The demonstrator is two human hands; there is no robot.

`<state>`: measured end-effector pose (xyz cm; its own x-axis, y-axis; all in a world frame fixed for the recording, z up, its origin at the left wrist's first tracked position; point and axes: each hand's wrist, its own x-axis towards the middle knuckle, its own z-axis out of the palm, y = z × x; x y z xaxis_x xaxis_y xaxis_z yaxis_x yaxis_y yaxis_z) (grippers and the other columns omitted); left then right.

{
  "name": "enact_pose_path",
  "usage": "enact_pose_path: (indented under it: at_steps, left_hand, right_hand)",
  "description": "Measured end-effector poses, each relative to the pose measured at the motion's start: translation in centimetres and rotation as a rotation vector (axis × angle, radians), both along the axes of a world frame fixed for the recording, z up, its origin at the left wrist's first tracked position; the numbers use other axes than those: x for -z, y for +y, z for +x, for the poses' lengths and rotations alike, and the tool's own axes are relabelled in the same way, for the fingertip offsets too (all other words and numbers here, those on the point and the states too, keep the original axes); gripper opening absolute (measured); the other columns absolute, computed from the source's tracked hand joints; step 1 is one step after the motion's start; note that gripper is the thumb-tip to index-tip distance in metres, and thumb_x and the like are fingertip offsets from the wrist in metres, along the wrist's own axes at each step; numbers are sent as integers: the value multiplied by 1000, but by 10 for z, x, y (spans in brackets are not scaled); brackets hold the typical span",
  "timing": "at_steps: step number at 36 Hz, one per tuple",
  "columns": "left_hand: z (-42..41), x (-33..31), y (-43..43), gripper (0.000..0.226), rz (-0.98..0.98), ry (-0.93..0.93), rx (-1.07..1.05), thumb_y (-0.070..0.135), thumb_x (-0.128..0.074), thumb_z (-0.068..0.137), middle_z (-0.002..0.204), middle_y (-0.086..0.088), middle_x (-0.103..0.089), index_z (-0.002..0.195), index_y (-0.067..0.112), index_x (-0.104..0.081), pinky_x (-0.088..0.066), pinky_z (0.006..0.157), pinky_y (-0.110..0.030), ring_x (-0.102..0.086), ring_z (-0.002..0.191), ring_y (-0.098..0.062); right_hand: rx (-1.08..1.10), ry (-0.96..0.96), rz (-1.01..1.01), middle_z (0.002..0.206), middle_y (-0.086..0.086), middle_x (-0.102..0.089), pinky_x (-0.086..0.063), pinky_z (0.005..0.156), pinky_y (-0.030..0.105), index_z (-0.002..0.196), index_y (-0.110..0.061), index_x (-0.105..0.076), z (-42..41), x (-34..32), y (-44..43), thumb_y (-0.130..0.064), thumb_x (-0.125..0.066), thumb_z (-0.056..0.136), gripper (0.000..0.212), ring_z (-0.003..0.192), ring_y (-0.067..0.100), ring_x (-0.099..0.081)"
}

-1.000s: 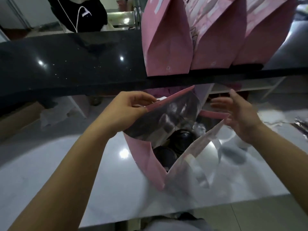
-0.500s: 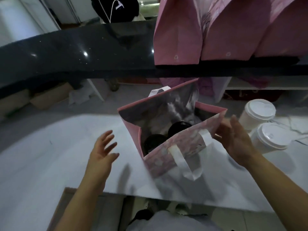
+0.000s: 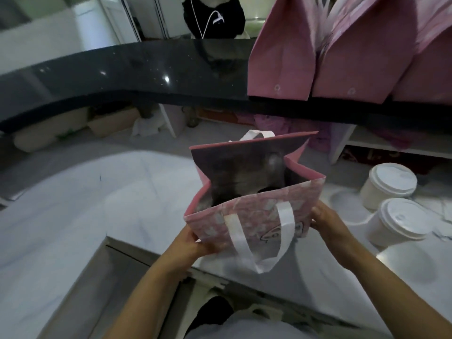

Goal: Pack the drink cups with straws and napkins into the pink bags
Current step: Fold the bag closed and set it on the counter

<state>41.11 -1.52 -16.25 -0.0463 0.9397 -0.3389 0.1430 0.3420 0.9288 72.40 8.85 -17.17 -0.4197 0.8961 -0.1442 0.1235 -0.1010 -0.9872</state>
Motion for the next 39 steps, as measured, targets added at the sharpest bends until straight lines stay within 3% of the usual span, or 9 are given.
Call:
enact_pose_path:
  at_steps: [3,6,9,15,19,22,27,33,39]
  left_hand:
    - [-4,-12,-8,77,72,9,25,20,-88,73,125,4,-71,141,29,-51,-57,88,-26,-67,115,-17]
    - [-11,-27,-11,83,142,-15,55,30,-88,72,136,4,-63,143,41,-47,-55,96,-32,-62,123,-18]
    - [-20,-43,-6,77,209,25,85,39,-88,67,146,14,-54,134,53,-54,-54,100,-32,-56,131,-13]
    - [-36,-55,29,70,270,115,131,49,-86,63,151,43,-28,129,47,-63,-51,100,-25,-38,132,18]
    - [-43,-51,51,61,316,102,168,40,-81,74,155,40,-23,132,30,-65,-50,85,-9,-41,126,22]
    - [-45,-51,62,52,323,102,178,40,-78,78,156,39,-22,128,29,-69,-49,87,-9,-40,129,20]
    - [-43,-57,74,51,294,102,164,53,-76,74,154,40,-24,122,34,-73,-41,102,-25,-38,134,13]
    - [-41,-64,77,27,289,132,75,46,-67,89,139,27,-48,110,32,-78,-52,86,-13,-53,119,7]
    - [-32,-67,80,24,360,48,-74,29,-66,90,112,0,-69,108,20,-78,-57,77,-20,-68,103,-15]
  right_hand:
    - [-2,16,-3,118,-4,-73,-55,83,21,115,-38,-70,9,-3,-14,-62,-70,77,45,107,15,-69]
    - [-8,44,42,109,1,-75,-58,90,33,114,-30,-72,20,-8,-21,-31,-79,79,35,102,18,-71]
    - [-44,102,76,121,1,-72,-56,96,37,131,-35,-62,27,-21,-15,-15,-79,79,58,112,17,-67]
    - [-49,91,159,155,-29,-33,-46,90,12,112,-46,-74,23,-47,18,-14,-62,72,53,133,-14,-40]
    - [-89,85,144,157,-30,-28,-42,100,30,111,-34,-77,15,-49,39,-15,-63,70,47,139,-3,-39]
    - [-104,108,139,154,-32,-32,-43,98,30,106,-27,-79,11,-50,50,-14,-65,70,42,135,4,-47]
    - [-119,129,156,136,-47,-43,-48,86,10,95,-26,-82,4,-57,60,-15,-69,72,28,126,-17,-46]
    - [-84,106,178,126,-21,-59,-53,86,21,98,-21,-82,3,-63,66,-22,-76,81,17,119,5,-59]
    - [53,145,228,107,-3,-67,-53,84,19,99,-14,-78,-5,-65,66,-16,-69,83,19,101,11,-68]
